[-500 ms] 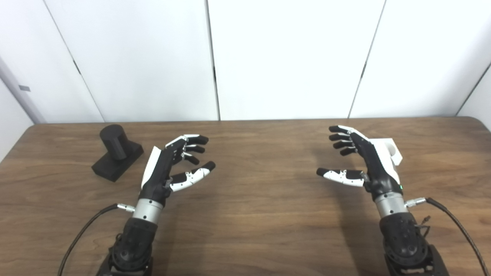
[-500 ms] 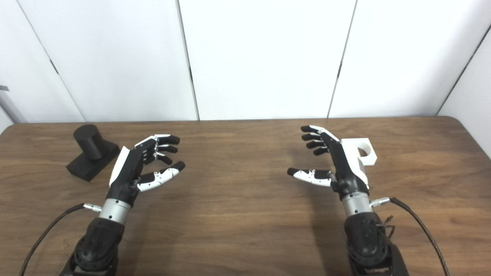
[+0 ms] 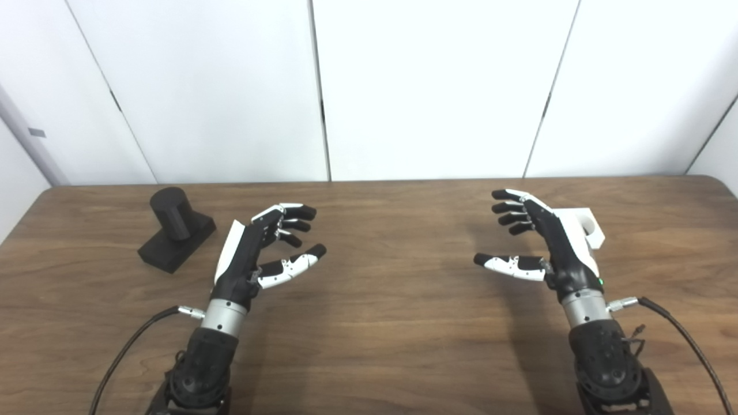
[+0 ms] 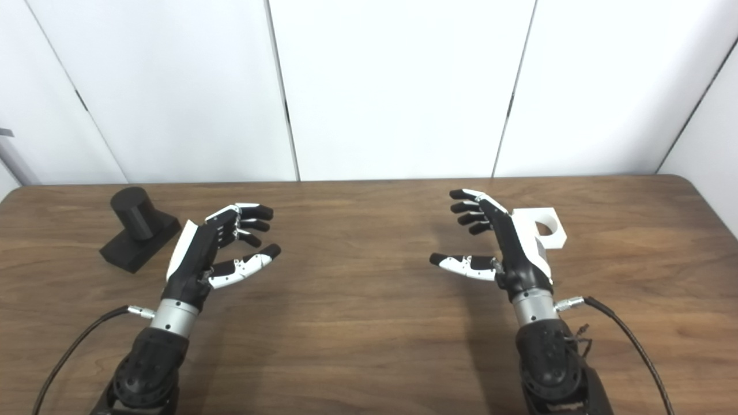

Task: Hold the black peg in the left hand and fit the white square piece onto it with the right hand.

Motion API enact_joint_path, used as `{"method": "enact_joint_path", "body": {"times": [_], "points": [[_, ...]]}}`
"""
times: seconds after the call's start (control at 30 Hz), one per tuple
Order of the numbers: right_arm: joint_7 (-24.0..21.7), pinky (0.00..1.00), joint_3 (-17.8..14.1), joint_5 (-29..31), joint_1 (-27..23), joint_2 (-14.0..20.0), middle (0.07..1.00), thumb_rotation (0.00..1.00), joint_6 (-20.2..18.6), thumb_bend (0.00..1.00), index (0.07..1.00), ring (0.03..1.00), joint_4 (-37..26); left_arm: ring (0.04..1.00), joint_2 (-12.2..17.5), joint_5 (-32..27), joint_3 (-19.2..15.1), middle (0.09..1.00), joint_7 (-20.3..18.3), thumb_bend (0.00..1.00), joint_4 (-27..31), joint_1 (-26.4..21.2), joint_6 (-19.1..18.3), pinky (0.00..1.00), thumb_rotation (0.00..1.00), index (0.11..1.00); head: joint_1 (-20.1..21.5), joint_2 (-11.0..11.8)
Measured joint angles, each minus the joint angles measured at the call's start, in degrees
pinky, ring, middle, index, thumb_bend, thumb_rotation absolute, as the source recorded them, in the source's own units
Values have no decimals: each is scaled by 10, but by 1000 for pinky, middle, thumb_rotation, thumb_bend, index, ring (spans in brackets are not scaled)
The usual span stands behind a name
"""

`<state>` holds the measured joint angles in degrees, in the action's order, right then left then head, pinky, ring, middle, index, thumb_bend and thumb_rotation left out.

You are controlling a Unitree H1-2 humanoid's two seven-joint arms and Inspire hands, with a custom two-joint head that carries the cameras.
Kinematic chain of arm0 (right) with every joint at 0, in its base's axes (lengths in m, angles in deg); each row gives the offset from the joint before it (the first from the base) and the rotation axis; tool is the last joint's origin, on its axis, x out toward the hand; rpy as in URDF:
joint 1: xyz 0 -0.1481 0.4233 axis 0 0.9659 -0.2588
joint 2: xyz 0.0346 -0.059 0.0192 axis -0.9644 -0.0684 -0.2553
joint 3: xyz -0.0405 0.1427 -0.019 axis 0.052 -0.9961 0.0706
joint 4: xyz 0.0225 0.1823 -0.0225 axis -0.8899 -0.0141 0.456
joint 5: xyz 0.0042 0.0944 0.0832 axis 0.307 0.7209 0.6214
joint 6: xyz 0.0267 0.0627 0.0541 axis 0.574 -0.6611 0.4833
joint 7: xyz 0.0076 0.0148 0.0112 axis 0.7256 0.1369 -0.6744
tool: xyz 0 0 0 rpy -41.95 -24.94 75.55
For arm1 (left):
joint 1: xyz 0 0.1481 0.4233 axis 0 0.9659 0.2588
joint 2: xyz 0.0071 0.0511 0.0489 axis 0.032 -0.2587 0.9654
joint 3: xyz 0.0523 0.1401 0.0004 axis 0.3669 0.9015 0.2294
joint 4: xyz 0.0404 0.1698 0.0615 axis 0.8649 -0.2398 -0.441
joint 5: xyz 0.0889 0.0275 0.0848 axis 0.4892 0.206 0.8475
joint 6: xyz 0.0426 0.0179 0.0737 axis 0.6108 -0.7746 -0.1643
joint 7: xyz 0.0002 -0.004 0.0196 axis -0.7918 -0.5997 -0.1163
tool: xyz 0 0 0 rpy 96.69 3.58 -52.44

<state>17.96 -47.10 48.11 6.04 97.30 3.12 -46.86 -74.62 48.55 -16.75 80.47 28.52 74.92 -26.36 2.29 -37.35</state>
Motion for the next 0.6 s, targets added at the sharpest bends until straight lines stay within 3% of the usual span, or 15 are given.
{"method": "enact_joint_path", "body": {"times": [0.13, 0.23, 0.4, 0.47, 0.6], "points": [[0, 599, 1, 0, 0, 0, 707, 91, 0, 594, 758, 660, 0, 668, 0, 0, 0, 709, 0, 614, 0, 0, 0, 540, 105, 661, 0, 1], [0, 605, 1, 0, 0, 0, 711, 98, 0, 591, 760, 666, 0, 672, 0, 0, 1, 707, 0, 615, -1, 0, 3, 550, 111, 661, -24, 6], [-1, 608, 1, 5, 2, 10, 710, 64, 11, 575, 761, 669, 4, 670, -6, 5, 7, 710, 3, 618, -2, 0, 4, 552, 136, 669, -128, 18], [-1, 597, -2, 13, 3, 22, 714, 37, 18, 569, 759, 673, 6, 670, -14, 8, 9, 708, 6, 630, -2, 0, 2, 552, 121, 671, -134, 19], [-1, 619, -13, 33, 2, 37, 716, 2, 26, 574, 756, 668, 7, 660, -34, 22, 19, 712, 17, 613, -11, -1, 3, 526, 122, 675, -214, 40]]}}
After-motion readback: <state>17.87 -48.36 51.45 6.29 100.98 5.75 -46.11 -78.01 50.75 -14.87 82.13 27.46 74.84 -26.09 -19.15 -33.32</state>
